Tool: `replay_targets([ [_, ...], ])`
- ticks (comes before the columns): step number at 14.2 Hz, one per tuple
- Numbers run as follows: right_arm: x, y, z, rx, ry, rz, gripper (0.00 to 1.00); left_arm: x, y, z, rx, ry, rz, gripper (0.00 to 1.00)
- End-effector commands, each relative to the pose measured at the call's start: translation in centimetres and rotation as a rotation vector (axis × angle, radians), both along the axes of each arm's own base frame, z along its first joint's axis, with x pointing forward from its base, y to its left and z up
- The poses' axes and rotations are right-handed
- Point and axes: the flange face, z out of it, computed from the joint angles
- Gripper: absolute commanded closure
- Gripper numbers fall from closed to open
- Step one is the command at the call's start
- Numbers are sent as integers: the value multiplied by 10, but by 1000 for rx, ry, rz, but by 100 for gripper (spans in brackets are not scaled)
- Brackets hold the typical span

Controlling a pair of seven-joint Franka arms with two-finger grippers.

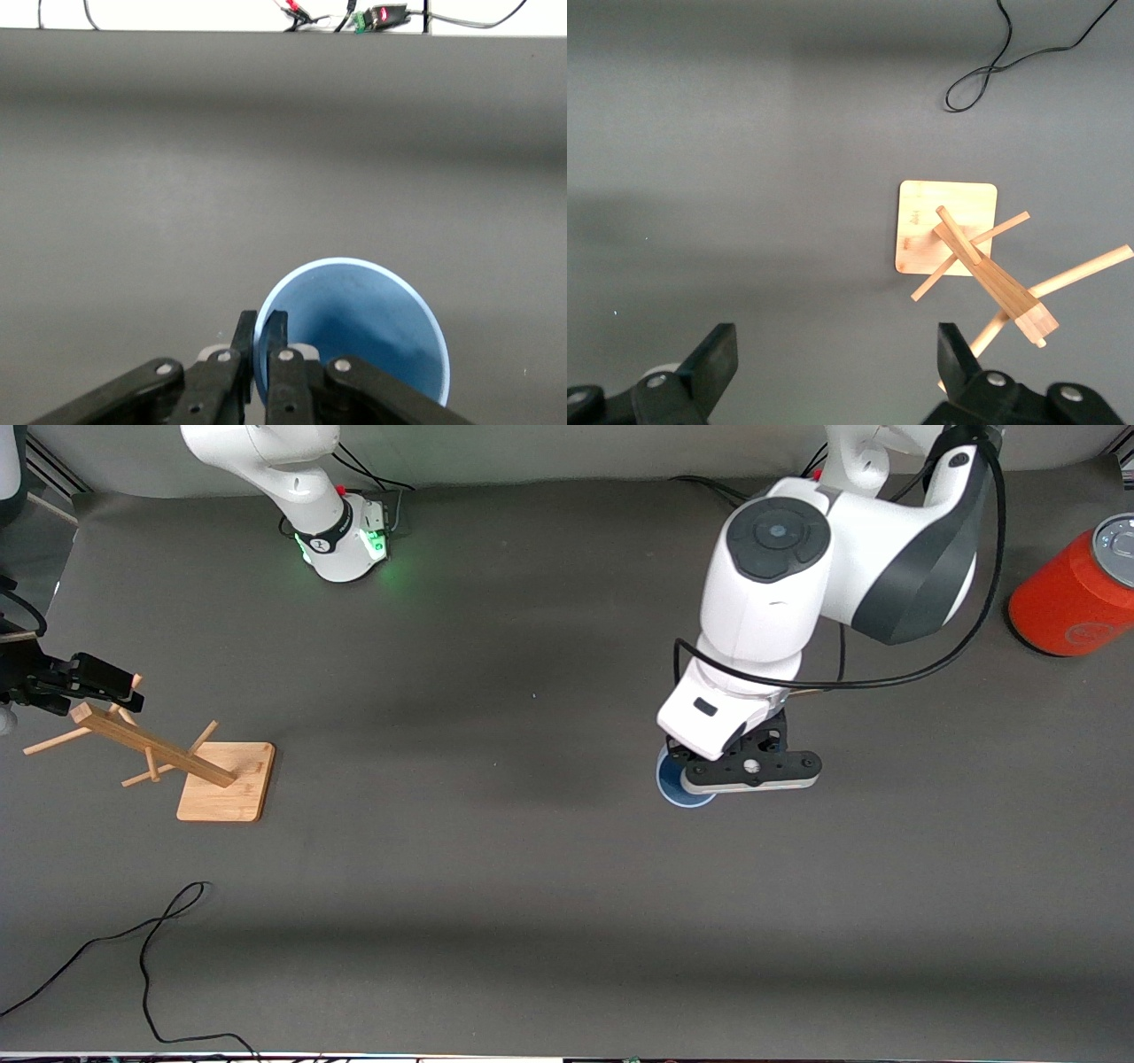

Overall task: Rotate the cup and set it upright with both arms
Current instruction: 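Turn the cup upright with the left gripper and set it down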

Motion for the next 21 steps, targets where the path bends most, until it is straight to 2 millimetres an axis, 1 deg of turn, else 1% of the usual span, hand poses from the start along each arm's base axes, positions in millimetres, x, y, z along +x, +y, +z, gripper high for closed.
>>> replay_targets([
  [1, -3, 2, 3, 3, 1, 11, 0, -40, 9, -66, -64, -30, 61, 100],
  [3, -3, 2, 3, 3, 1, 11, 0, -41, 3, -106, -107, -63, 93, 100],
  [4, -3, 2, 2, 3, 3, 11, 0, -41, 2, -122, -115, -76, 87, 100],
  [7, -3, 2, 1, 3, 4, 11, 0, -38, -9, -166, -107, -90, 100, 100],
  [10, -3, 2, 2, 3, 3, 11, 0, -40, -19, -203, -53, -154, 118, 100],
  [11, -3, 2, 1, 3, 4, 11, 0, -42, -24, -214, -56, -168, 136, 100],
  [13, -3, 2, 1, 3, 4, 11, 0, -50, -35, -226, -50, -186, 147, 100],
  [16, -3, 2, 1, 3, 4, 11, 0, -57, -41, -237, -32, -207, 156, 100],
  [17, -2, 2, 0, 3, 6, 11, 0, -58, -42, -238, -30, -212, 156, 99],
  [19, -2, 3, 0, 3, 6, 14, 0, -59, -43, -238, -29, -213, 154, 50],
  [20, -2, 2, 0, 3, 6, 11, 0, -60, -44, -237, -29, -213, 152, 45],
  [21, -2, 2, 0, 3, 6, 11, 0, -61, -45, -238, -27, -211, 151, 37],
])
